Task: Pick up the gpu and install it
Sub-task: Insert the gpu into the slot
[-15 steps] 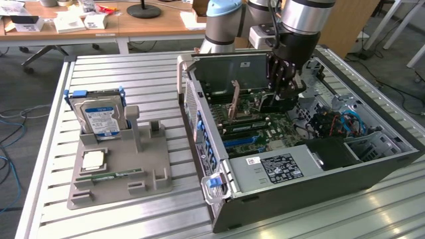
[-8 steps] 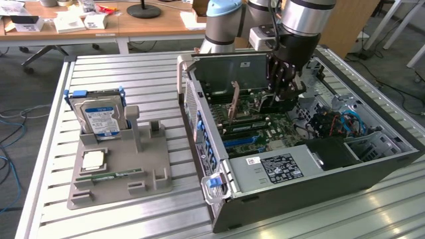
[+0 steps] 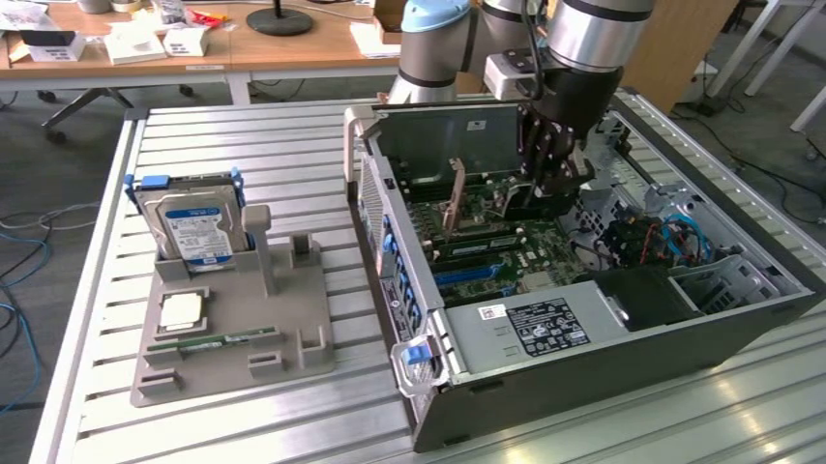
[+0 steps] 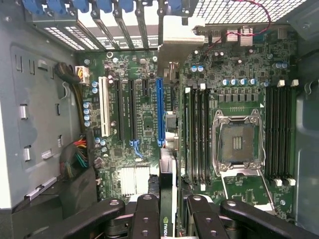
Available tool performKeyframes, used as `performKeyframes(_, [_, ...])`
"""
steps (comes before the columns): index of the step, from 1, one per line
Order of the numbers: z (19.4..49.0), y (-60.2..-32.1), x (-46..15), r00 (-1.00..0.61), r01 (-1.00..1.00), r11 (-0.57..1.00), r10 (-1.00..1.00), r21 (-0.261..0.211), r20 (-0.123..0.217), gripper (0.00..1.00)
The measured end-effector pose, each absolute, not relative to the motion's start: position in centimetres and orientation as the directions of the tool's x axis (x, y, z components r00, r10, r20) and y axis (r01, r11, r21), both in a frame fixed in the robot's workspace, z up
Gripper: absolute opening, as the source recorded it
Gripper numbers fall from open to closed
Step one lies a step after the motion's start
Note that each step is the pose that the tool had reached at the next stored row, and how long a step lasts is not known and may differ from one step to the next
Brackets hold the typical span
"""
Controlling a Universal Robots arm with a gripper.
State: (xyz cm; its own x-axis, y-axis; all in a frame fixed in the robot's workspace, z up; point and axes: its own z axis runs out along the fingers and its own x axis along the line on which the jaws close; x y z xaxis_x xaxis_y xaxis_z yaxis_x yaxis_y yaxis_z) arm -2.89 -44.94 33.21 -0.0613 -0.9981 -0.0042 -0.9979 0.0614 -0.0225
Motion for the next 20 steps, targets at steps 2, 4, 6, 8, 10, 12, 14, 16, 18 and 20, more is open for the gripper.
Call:
performKeyframes(2, [33.16,-45.09,-2.91,-0.061,-0.998,0.061,-0.998,-0.022,-0.009,0.26])
performKeyframes(4, [33.12,-45.24,-2.94,-0.061,-0.998,0.062,-0.998,-0.022,-0.015,0.26])
performKeyframes(6, [33.09,-45.35,-2.97,-0.061,-0.998,0.062,-0.998,-0.022,-0.019,0.26])
performKeyframes(8, [33.05,-45.48,-2.96,-0.061,-0.998,0.061,-0.998,-0.021,-0.022,0.26])
performKeyframes(10, [33.02,-45.58,-2.98,-0.061,-0.998,0.061,-0.998,-0.021,-0.022,0.26])
performKeyframes(12, [33.0,-45.63,-2.99,-0.061,-0.998,0.061,-0.998,-0.021,-0.023,0.26])
performKeyframes(14, [32.94,-45.7,-3.01,-0.061,-0.998,0.061,-0.998,-0.021,-0.024,0.26])
performKeyframes(16, [32.87,-45.75,-3.04,-0.061,-0.998,0.061,-0.998,-0.021,-0.025,0.26])
performKeyframes(18, [32.8,-45.82,-3.07,-0.061,-0.998,0.061,-0.998,-0.021,-0.024,0.26])
performKeyframes(20, [32.7,-45.86,-3.1,-0.061,-0.998,0.061,-0.998,-0.021,-0.024,0.26])
